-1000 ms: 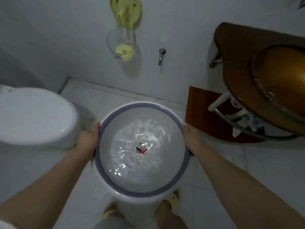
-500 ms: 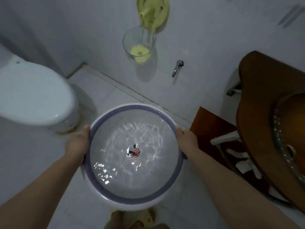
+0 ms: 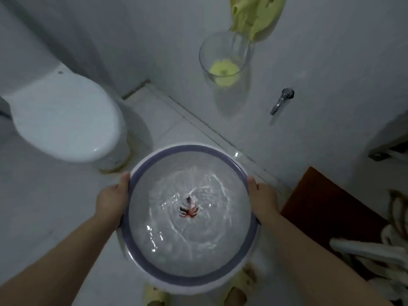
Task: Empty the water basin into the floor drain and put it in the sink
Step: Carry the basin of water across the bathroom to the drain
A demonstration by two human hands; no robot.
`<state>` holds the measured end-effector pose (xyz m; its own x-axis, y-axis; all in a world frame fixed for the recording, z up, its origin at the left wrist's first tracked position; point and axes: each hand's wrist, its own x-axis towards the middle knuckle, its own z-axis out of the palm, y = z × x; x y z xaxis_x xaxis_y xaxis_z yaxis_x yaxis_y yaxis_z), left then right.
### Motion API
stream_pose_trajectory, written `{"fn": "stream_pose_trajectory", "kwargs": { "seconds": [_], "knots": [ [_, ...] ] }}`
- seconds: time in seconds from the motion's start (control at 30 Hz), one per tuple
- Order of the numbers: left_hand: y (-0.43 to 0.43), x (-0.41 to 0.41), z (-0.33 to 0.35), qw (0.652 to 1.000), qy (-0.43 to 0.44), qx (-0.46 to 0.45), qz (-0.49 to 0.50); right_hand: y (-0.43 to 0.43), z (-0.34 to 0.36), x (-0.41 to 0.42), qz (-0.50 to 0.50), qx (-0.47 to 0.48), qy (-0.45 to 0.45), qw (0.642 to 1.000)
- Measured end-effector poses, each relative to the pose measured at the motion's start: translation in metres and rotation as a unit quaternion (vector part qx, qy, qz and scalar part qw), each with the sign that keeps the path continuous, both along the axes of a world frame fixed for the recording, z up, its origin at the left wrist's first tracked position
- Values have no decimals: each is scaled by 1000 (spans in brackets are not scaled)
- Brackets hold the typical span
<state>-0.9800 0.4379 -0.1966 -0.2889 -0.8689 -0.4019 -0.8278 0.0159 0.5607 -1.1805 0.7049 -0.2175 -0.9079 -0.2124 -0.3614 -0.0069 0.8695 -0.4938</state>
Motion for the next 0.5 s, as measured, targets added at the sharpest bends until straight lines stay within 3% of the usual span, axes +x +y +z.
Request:
{"fn": "stream_pose_trajectory", "kwargs": {
  "seconds": [0.23, 0.5],
  "knots": [
    [11, -26, -106, 998, -53, -25, -25, -6, -100, -47, 37, 8, 37, 999],
    [17, -54, -223, 999, -33, -37, 21, -19, -214, -90, 40, -10, 68, 997]
  ]
}}
